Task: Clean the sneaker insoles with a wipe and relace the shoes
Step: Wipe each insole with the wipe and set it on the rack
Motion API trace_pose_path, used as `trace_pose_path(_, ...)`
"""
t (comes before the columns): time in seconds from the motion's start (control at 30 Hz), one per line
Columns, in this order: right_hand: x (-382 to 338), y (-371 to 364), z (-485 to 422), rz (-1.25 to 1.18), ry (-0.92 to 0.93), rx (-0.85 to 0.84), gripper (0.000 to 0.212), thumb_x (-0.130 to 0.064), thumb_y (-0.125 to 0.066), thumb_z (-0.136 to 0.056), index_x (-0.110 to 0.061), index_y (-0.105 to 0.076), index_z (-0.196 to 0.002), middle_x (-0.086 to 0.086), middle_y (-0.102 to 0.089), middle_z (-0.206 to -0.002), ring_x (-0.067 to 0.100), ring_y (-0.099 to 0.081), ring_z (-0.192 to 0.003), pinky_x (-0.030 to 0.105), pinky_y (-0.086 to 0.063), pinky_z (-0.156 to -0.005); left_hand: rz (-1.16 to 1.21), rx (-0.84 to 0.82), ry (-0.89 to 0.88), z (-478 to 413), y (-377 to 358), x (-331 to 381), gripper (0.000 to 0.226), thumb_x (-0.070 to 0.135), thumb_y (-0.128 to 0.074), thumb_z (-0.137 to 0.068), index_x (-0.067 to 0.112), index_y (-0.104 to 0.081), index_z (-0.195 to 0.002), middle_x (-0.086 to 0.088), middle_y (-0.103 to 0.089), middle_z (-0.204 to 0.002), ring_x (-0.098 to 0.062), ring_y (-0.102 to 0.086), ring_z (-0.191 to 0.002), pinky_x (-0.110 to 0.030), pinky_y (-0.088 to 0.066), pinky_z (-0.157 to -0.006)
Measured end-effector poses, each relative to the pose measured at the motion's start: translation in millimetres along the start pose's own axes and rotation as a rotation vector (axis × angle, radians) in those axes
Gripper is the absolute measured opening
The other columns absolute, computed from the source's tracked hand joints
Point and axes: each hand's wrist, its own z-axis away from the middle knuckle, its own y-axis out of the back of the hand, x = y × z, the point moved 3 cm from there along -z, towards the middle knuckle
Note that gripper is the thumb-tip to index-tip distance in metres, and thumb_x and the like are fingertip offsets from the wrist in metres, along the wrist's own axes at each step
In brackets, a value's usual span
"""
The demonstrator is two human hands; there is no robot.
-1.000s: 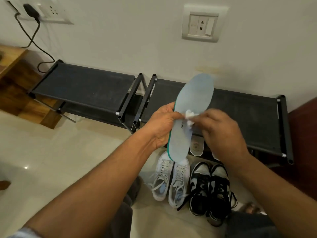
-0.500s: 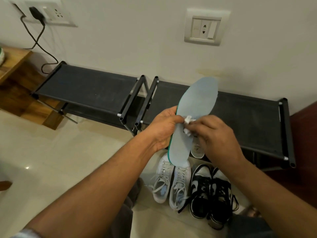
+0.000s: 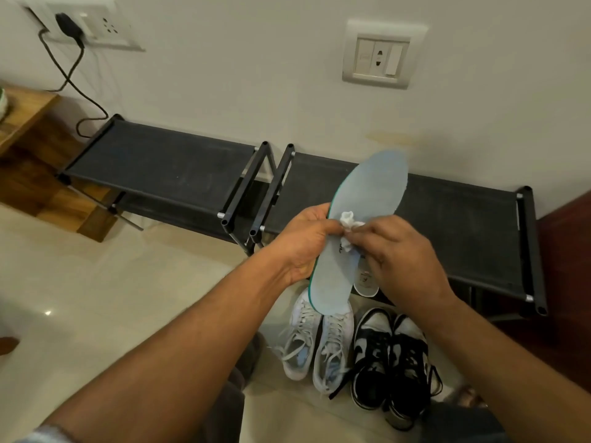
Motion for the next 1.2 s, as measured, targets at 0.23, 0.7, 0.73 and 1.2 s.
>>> trace_pose_path(0.23, 16.3, 3.8, -4.1, -0.016, -0.131, 0.078, 0.026, 0.002, -0.075, -0.087, -0.011, -0.080, -0.109, 0.005, -0.072, -0.100, 0.026, -0.068, -0.093, 0.043, -0.059, -0.083, -0.052, -0.022, -0.016, 1.6, -0.6, 4.4, 0.035, -0.012, -0.048, -0.098, 0.010, -0.074, -0.106, -0.011, -0.076, -0.089, -0.020, -0.069, -0.073, -0.032, -0.059, -0.070)
trace_pose_path(0.7, 17.0, -0.3, -5.2, -0.073, -0.163, 0.076, 0.026, 0.000, -0.071, -0.087, -0.013, -0.081, -0.107, 0.002, -0.072, -0.098, 0.025, -0.068, -0.091, 0.038, -0.058, -0.084, 0.017, 0.027, -0.031, -7.0, 3.6, -2.9, 0.034, 0.008, -0.070, -0.082, 0.006, -0.074, -0.115, -0.013, -0.076, -0.095, -0.021, -0.071, -0.081, -0.037, -0.059, -0.080)
trace_pose_path(0.73, 9.8, -2.2, -4.3, -0.072, -0.132, 0.062, 0.022, -0.004, -0.068, -0.090, -0.013, -0.080, -0.106, 0.002, -0.072, -0.098, 0.024, -0.068, -0.092, 0.034, -0.056, -0.084, 0.042, 0.043, -0.044, -7.4, 4.1, -2.7, 0.029, 0.011, -0.072, -0.085, 0.005, -0.073, -0.113, -0.011, -0.076, -0.091, -0.020, -0.071, -0.078, -0.035, -0.059, -0.078)
trace_pose_path(1.2, 36.2, 8.3, -7.4, -0.070, -0.284, 0.117, 0.024, -0.001, -0.072, -0.091, -0.014, -0.080, -0.109, 0.000, -0.072, -0.101, 0.018, -0.068, -0.093, 0.040, -0.059, -0.086, -0.201, 0.055, -0.038, -2.7, 5.4, -5.0, 0.029, 0.034, -0.049, -0.114, 0.017, -0.071, -0.120, -0.007, -0.076, -0.097, -0.017, -0.070, -0.078, -0.032, -0.058, -0.069)
